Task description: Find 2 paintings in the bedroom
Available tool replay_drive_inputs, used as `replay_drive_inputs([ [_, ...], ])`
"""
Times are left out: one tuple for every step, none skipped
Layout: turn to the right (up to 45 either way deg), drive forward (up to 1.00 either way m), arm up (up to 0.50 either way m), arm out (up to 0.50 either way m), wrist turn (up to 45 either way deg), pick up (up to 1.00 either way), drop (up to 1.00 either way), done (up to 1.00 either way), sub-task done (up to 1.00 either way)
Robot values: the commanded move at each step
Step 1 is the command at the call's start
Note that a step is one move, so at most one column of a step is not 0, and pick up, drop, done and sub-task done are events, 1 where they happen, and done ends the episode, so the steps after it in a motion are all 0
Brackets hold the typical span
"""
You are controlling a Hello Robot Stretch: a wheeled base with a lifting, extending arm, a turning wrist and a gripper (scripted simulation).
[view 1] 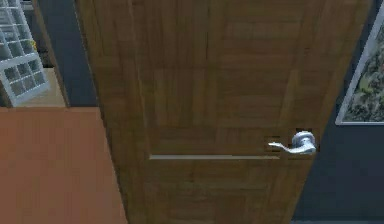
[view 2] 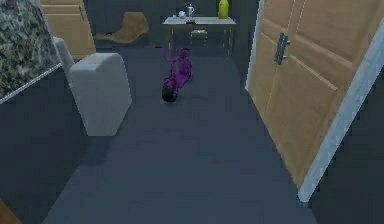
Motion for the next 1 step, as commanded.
replay_drive_inputs([
  [-45.0,0.0,0.0,0.0,0.0,0.0,0.0,0.0,0.0],
])
